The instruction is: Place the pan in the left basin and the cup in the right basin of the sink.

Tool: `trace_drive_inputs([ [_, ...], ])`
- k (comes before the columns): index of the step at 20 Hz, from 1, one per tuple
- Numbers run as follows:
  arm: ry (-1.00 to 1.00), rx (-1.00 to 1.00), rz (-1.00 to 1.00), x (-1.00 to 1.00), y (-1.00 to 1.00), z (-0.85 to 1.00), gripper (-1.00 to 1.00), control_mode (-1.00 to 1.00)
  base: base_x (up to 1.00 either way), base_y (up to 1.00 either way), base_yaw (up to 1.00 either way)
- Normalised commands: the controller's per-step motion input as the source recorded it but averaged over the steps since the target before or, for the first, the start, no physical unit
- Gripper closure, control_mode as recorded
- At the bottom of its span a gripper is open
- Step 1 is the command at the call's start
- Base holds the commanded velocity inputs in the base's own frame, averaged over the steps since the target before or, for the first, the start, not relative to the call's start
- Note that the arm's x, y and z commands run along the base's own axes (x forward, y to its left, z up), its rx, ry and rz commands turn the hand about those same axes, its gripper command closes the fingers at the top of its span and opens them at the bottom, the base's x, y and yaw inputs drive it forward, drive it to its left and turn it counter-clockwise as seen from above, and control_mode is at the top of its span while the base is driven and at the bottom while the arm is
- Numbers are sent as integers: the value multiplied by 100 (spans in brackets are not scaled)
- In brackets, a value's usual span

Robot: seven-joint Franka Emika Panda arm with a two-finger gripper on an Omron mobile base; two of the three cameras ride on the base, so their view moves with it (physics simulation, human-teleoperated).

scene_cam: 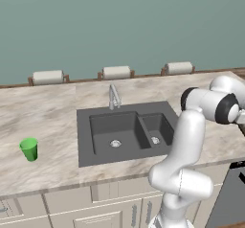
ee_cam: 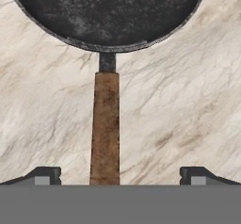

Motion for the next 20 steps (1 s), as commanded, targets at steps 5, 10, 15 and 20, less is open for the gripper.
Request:
trace_drive_inputs([
  [5, 0, 0, 0, 0, 13, 0, -100, -100, 0, 0, 0],
  [10, 0, 0, 0, 0, 13, 0, -100, -100, 0, 0, 0],
  [15, 0, 0, 0, 0, 2, -11, -100, -100, 0, 0, 0],
  [20, 0, 0, 0, 0, 0, -21, -100, -100, 0, 0, 0],
])
